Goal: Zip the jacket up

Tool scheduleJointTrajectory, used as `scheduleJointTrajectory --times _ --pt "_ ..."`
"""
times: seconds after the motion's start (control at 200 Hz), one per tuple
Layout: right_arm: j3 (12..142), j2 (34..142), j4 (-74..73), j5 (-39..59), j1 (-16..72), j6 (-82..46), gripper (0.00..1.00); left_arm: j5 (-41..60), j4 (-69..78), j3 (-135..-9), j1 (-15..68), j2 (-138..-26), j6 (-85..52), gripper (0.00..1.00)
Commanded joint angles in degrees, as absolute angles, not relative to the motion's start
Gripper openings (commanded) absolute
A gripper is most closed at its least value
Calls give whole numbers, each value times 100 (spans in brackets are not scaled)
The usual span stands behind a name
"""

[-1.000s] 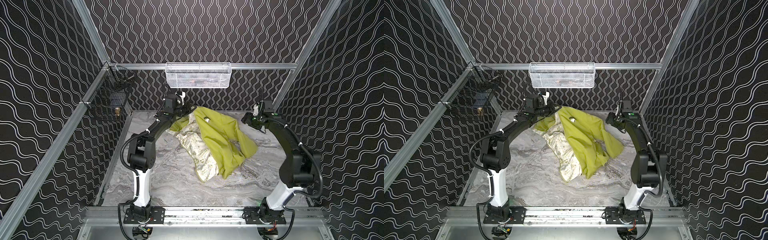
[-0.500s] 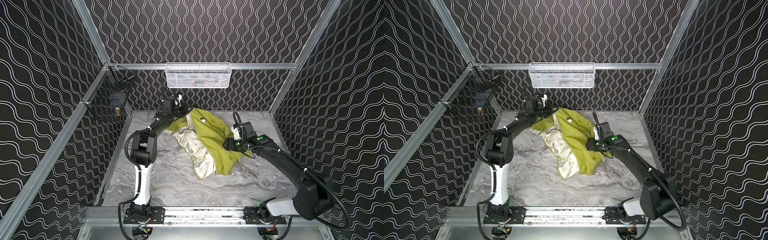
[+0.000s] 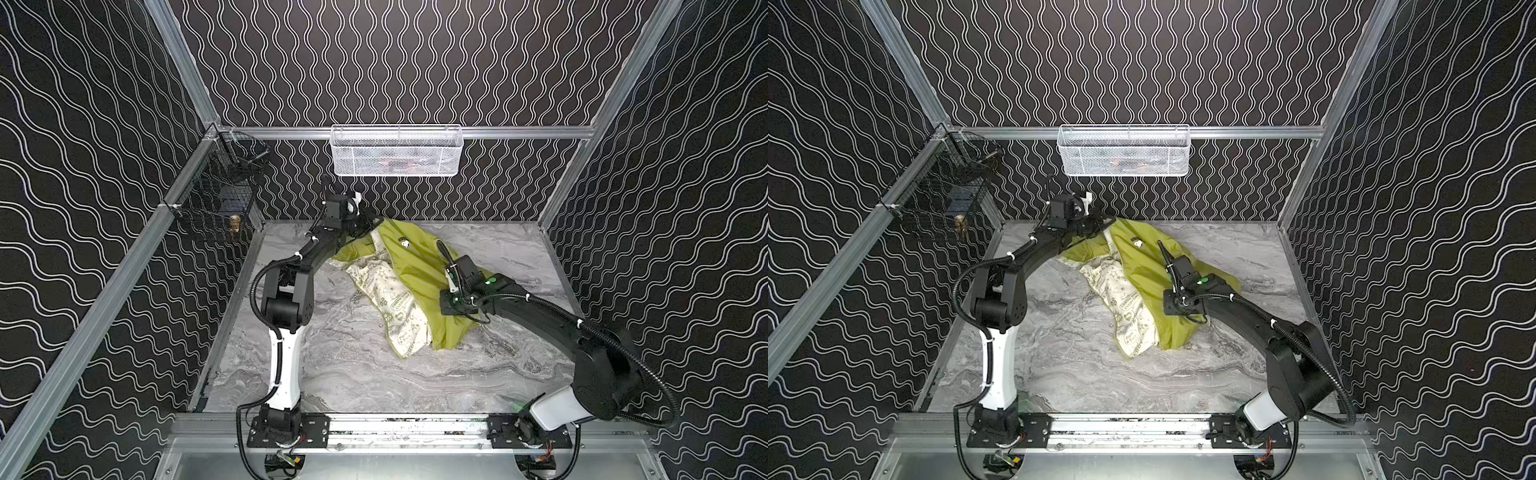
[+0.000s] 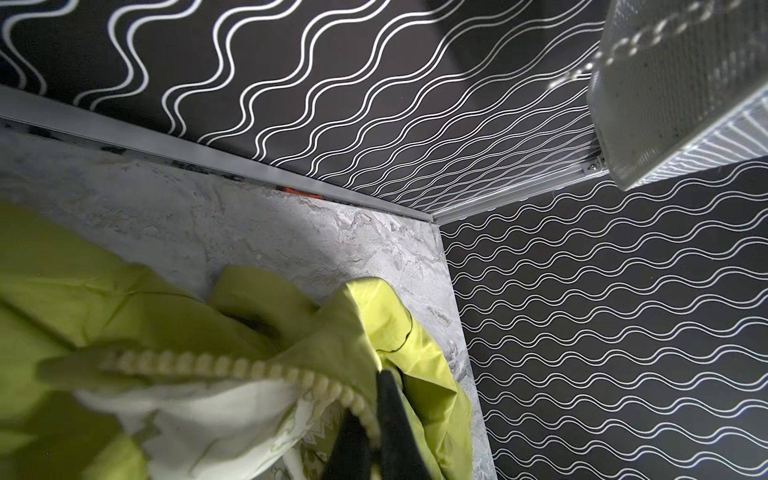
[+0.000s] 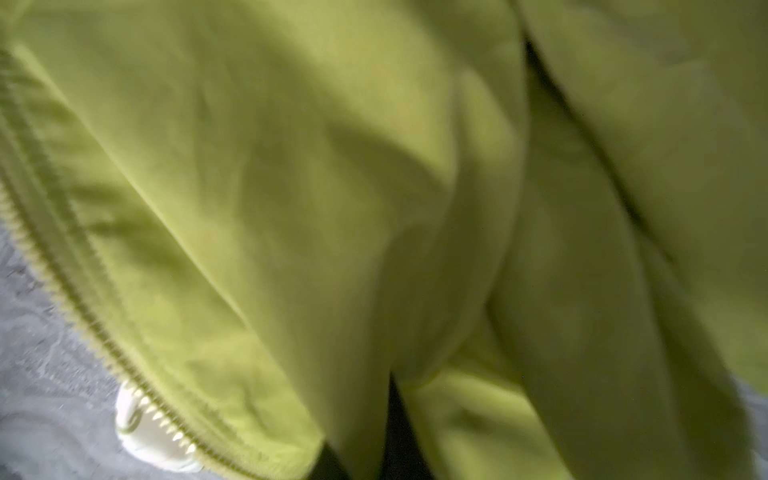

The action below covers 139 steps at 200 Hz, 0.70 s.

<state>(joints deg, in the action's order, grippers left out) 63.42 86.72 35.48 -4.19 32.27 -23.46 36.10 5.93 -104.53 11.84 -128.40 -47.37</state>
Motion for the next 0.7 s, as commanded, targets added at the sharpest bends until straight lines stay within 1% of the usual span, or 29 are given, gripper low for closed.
scheduleJointTrajectory --times 0.0,0.135,0.22,0.34,0.37,0.45,0.51,0.53,0.591,0.631,0.691 --pt "6545 8387 3926 -908 3184 -2338 0 3534 713 -10457 1145 -12909 -4647 0" --pt "6711 8036 4119 -895 2963 -2099 0 3533 829 -10503 1134 -13035 -4743 0" --pt "6689 7955 4101 -737 2661 -1945 0 3499 862 -10578 1134 -13140 -4781 0" --pt "6547 8183 3901 163 1908 -1689 0 3437 790 -10739 1126 -13316 -4808 0" --pt "6516 8304 3849 396 1756 -1635 3 3406 741 -10793 1122 -13362 -4785 0" --pt "6474 8664 3679 912 1427 -1515 12 3206 413 -10959 1108 -13475 -4690 13" --pt "6481 8933 3572 1088 1246 -1510 18 2988 97 -11098 1090 -13539 -4576 28" --pt "6493 9013 3548 1127 1182 -1512 22 2934 -10 -11148 1082 -13563 -4518 33" --pt "6539 9190 3483 1137 1029 -1541 30 2815 -323 -11319 1052 -13637 -4403 43" --pt "6579 9260 3488 1031 950 -1577 34 2787 -474 -11392 1028 -13674 -4380 49" --pt "6644 9319 3489 890 848 -1586 38 2838 -518 -11390 1003 -13654 -4361 53"
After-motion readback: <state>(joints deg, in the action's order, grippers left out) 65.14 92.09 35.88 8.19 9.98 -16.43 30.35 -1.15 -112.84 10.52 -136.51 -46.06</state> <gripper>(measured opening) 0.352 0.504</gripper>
